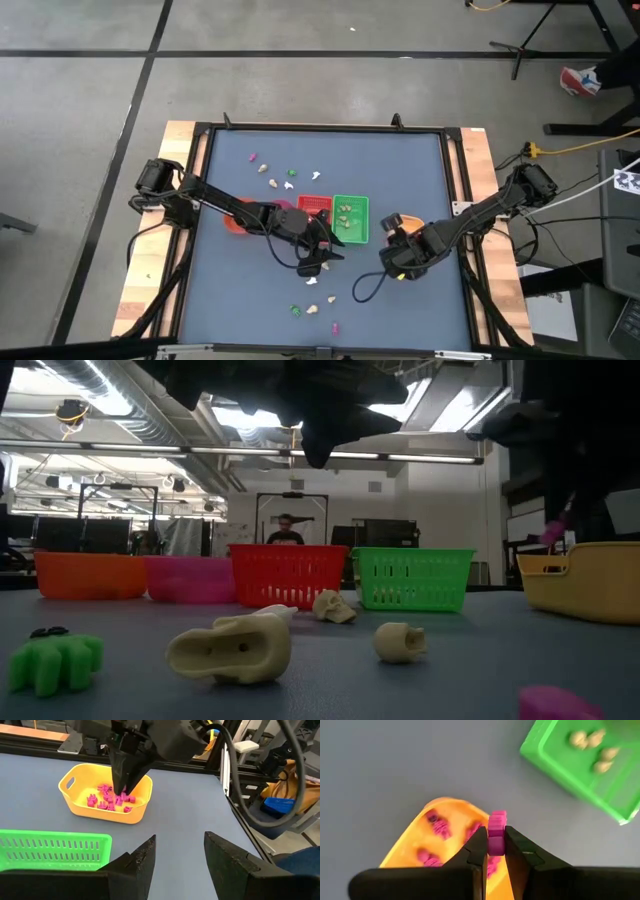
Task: Sort Halloween decoration
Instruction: Put the pink skeleton toy into the yellow bin
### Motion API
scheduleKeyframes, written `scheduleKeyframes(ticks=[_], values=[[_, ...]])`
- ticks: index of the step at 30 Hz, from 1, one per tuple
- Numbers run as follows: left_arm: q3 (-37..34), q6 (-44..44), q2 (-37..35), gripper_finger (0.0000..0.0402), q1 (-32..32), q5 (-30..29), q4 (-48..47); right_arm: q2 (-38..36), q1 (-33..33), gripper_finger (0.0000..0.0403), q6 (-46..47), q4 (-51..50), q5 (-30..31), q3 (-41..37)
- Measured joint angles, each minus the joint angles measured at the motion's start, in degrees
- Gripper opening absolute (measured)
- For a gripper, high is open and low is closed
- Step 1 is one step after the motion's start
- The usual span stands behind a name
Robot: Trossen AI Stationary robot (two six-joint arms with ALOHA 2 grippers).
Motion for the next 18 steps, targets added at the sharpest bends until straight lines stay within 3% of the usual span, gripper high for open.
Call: scheduleKeyframes(ticks=[11, 18], values=[[0.0, 0.0, 0.0, 0.0151, 0.0, 0.1, 0.0, 0.0, 0.0, 0.0047, 6.9, -4.7, -4.7, 0.0], [0.0, 0.0, 0.0, 0.0151, -0.2, 0.0, -2.0, 0.0, 0.0, 0.0074, 6.9, -4.5, -4.6, 0.0]])
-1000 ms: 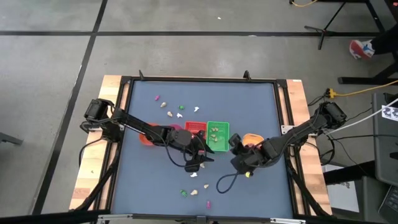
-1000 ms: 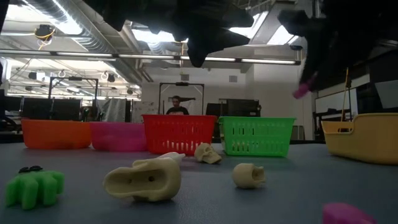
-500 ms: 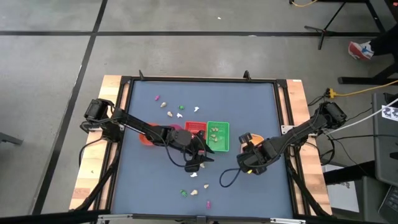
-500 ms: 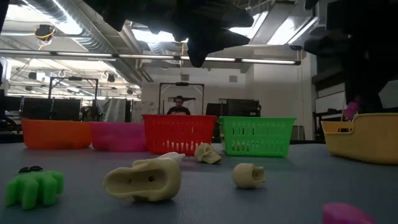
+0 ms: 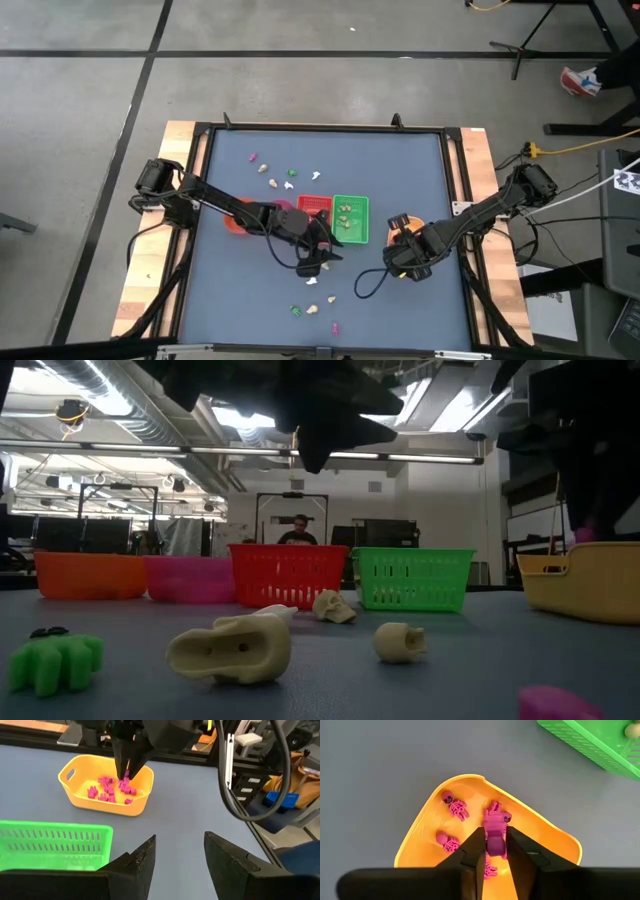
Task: Sort Halloween decoration
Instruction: Put the pink skeleton toy into the yellow bin, then put the green skeleton toy into the orange bowl
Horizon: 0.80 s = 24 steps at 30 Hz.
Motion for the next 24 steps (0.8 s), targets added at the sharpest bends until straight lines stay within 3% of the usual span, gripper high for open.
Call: scheduleKeyframes(ticks=[13, 24], values=[[0.0, 0.1, 0.0, 0.0151, -2.2, 0.0, -1.1, 0.0, 0.0, 0.0125, 0.0, 0.1, 0.1, 0.0], [0.0, 0.1, 0.0, 0.0151, -7.2, 0.0, -8.6, 0.0, 0.0, 0.0134, 0.0, 0.3, 0.1, 0.0]])
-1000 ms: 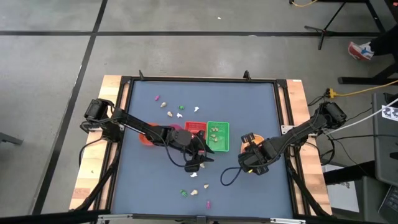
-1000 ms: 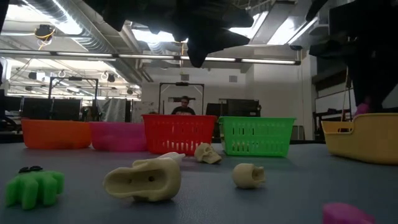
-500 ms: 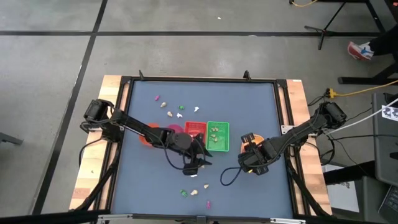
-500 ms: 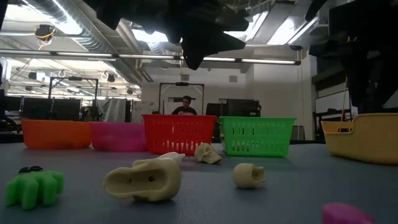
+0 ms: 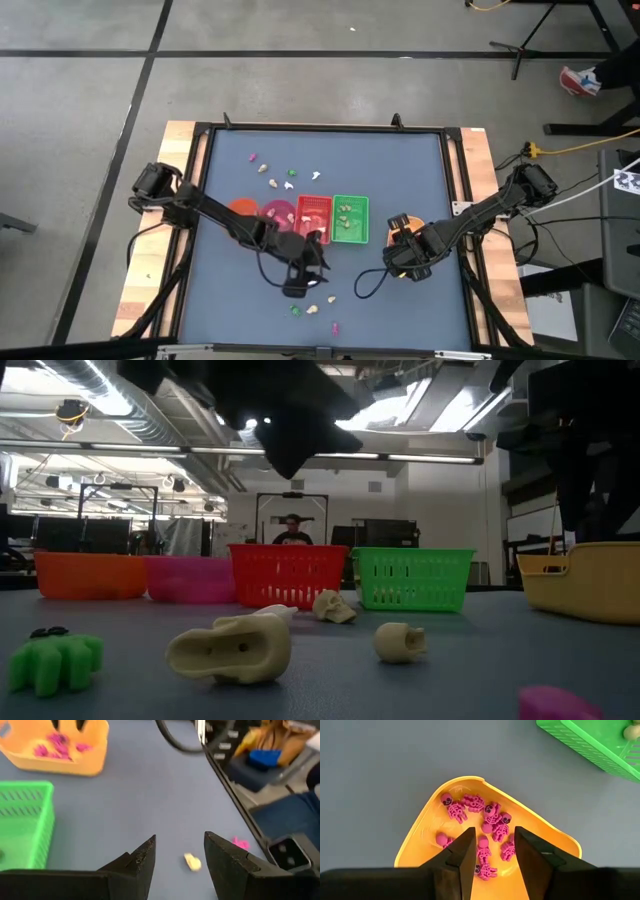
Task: Sort Halloween decoration
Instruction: Put the green skeleton toy into the orange bowl
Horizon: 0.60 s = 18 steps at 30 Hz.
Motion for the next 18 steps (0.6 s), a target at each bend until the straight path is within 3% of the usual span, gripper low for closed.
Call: scheduleKeyframes(ticks=[18], values=[[0.0, -0.2, 0.5, 0.0151, -11.5, 0.3, -8.0, 0.0, 0.0, 0.0134, 0.0, 0.0, 0.0, 0.0]])
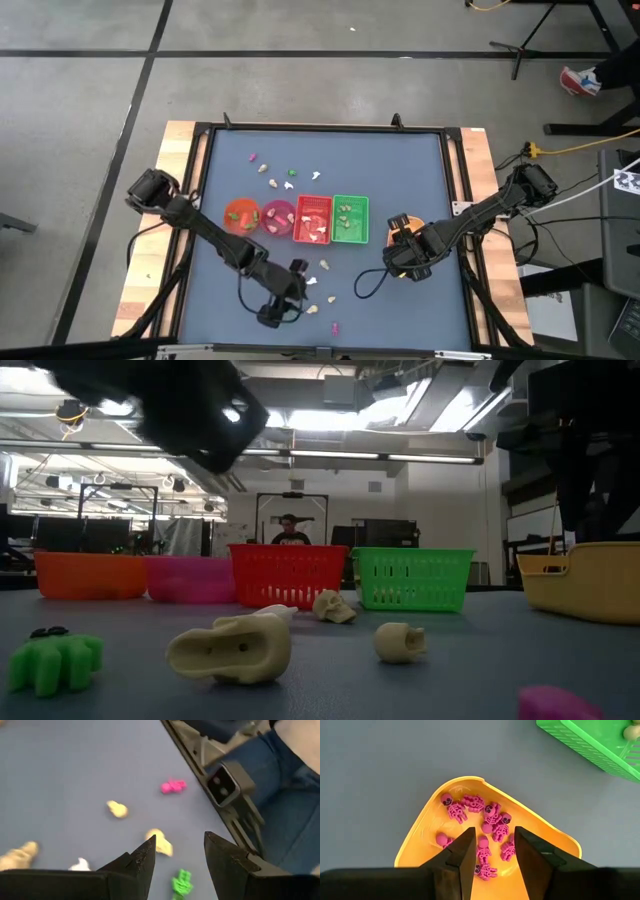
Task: Sort Halloween decoration
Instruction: Put the green skeleton toy into the orange bowl
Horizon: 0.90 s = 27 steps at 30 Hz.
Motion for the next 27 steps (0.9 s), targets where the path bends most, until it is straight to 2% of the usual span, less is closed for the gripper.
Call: scheduleKeyframes(ticks=[13, 27], values=[[0.0, 0.0, 0.0, 0.0151, -6.4, -10.4, -3.8, 0.0, 0.0, 0.0134, 0.0, 0.3, 0.0, 0.0], [0.0, 0.2, 7.5, 0.0151, -7.0, -11.0, -3.0, 0.0, 0.0, 0.0134, 0.0, 2.4, 0.0, 0.0]])
